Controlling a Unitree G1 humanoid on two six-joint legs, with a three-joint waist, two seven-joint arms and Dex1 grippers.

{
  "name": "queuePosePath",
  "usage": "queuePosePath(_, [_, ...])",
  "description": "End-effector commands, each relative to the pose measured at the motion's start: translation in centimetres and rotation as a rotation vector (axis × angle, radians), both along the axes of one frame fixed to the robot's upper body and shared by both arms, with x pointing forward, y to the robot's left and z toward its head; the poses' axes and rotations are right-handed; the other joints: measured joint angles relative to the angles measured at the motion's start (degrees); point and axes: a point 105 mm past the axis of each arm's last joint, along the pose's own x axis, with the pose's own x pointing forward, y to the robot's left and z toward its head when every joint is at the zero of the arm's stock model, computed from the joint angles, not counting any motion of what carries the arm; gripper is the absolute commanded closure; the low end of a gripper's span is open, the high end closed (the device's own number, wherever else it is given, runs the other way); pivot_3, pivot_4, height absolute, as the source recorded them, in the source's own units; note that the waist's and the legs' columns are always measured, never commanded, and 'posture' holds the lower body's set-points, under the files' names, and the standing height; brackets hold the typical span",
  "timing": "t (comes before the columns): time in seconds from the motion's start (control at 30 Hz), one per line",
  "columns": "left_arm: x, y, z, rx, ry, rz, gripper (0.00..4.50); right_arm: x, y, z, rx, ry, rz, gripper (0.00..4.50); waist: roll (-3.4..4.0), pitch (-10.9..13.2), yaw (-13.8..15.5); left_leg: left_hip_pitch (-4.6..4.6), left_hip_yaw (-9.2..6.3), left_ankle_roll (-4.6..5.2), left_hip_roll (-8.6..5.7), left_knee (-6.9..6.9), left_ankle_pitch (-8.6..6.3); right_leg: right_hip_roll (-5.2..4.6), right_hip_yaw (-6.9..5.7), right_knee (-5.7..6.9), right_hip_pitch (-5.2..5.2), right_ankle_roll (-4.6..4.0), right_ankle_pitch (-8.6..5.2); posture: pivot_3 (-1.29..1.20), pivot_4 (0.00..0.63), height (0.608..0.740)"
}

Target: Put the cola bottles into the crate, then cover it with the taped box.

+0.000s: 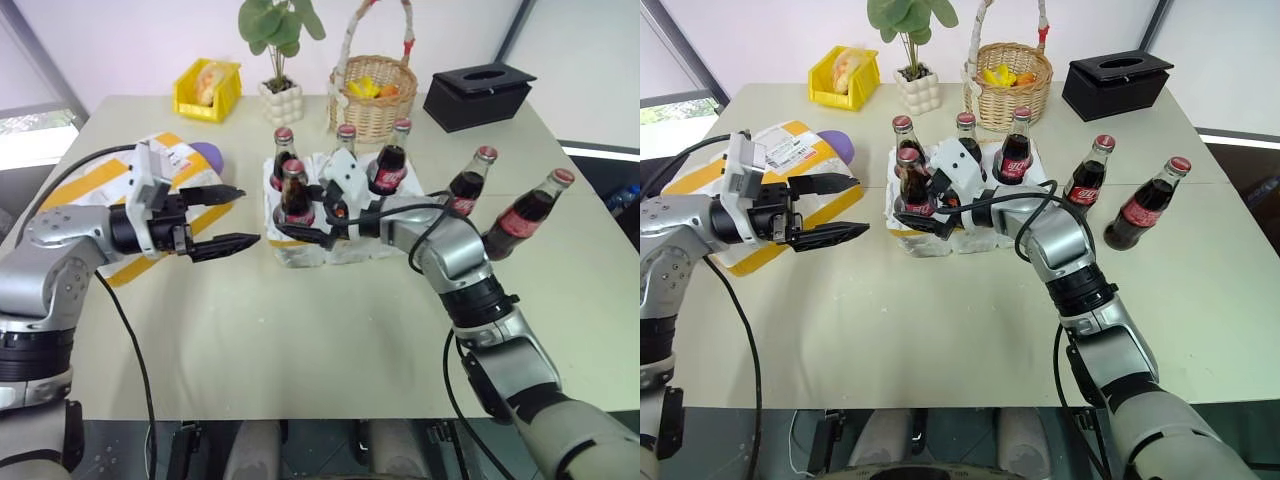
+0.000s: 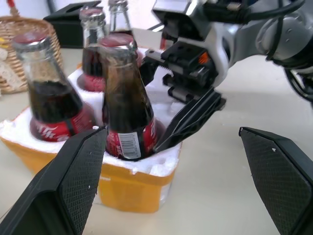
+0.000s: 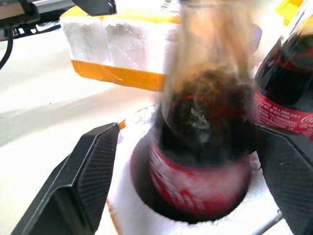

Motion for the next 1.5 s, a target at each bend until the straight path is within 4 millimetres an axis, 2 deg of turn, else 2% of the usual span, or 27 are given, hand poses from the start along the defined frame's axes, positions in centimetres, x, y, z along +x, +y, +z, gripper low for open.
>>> queuePosePath(0.03, [-0.5,-1.2,0.9,0.003,-0.037,-0.063,0.00,-0.8,-1.2,0.2,0.030,0.018,-0.016,0.03,-0.01,-0.01,0.19,0.00,-0.01,0.00,0.00,0.00,0.00,0.00,0.00,0.00,0.01,0.00,0.00,0.00,0.150,0.740])
queuePosePath(0.17, [-0.9,-2.7,0.7,0.004,-0.024,-0.144,0.00,-4.2,-4.7,1.6,0.095,0.049,0.012,0.03,-0.03,-0.02,0.62,-0.08,-0.01,0.00,-0.01,0.01,0.00,0.00,0.00,-0.05,0.02,0.00,0.00,0.00,0.150,0.740])
queuePosePath(0.3, [-1.0,-3.6,0.8,0.009,-0.019,-0.202,0.00,-7.4,-8.9,1.8,0.078,0.044,-0.040,0.03,-0.04,-0.01,0.39,-0.10,0.00,0.00,0.00,-0.02,0.00,-0.01,0.00,-0.10,0.01,0.01,-0.01,0.00,0.150,0.740])
queuePosePath(0.57, [-1.2,-4.7,1.5,0.007,-0.031,-0.273,0.00,-11.9,-19.2,1.4,0.051,0.054,-0.465,0.03,-0.06,-0.02,0.35,0.01,0.02,0.00,0.00,0.02,0.00,0.00,0.06,-0.07,0.04,-0.22,-0.12,0.00,0.150,0.740])
queuePosePath(0.63, [-1.3,-4.9,1.2,0.014,-0.026,-0.283,0.00,-12.9,-23.5,0.7,0.065,0.078,-0.677,0.03,-0.07,-0.02,-0.07,0.06,0.05,0.00,0.00,0.05,0.00,0.01,0.12,-0.08,0.05,-0.26,-0.11,0.00,0.150,0.740])
queuePosePath(0.67, [-1.2,-4.9,1.0,0.016,-0.023,-0.285,0.00,-13.3,-25.4,0.3,0.081,0.089,-0.768,0.03,-0.13,-0.05,1.23,0.27,0.11,0.00,-0.01,0.06,0.00,0.18,0.49,-0.10,0.05,-0.35,-0.05,0.00,0.150,0.740])
queuePosePath(0.77, [-1.0,-5.0,0.8,0.017,-0.019,-0.284,0.00,-14.1,-28.5,-0.5,0.120,0.114,-0.913,0.03,-0.14,-0.05,1.53,0.27,0.20,0.01,-0.03,0.05,0.00,0.23,0.65,-0.14,0.10,-0.37,-0.07,0.00,0.150,0.740])
queuePosePath(0.9, [-0.9,-5.0,0.9,0.018,-0.020,-0.281,0.00,-14.4,-30.4,-1.8,0.086,0.129,-1.000,0.03,-0.14,-0.06,1.20,0.34,0.33,0.01,-0.05,0.11,0.00,0.23,0.86,-0.15,0.11,-0.34,-0.07,0.00,0.150,0.740])
queuePosePath(1.0, [-0.9,-4.9,1.0,0.022,-0.022,-0.276,0.00,-14.2,-30.9,-1.8,0.099,0.111,-1.018,0.03,-0.14,-0.06,1.04,0.42,0.33,0.01,-0.03,0.08,0.00,0.28,0.89,-0.12,0.11,-0.33,-0.08,0.00,0.150,0.740])
queuePosePath(1.2, [-1.0,-4.9,1.1,0.023,-0.026,-0.268,0.00,-12.1,-32.0,-0.5,0.140,0.026,-1.061,0.03,-0.14,-0.06,0.83,0.44,0.33,0.01,-0.02,0.06,0.00,0.33,0.96,-0.12,0.11,-0.35,-0.07,0.00,0.150,0.740])
queuePosePath(1.5, [-1.2,-4.9,1.1,0.022,-0.027,-0.257,0.00,-8.8,-32.2,0.0,0.133,-0.022,-1.060,0.03,-0.15,-0.05,0.21,0.41,0.33,0.01,-0.03,0.01,-0.01,0.34,0.97,-0.14,0.10,-0.38,-0.06,0.00,0.150,0.740])
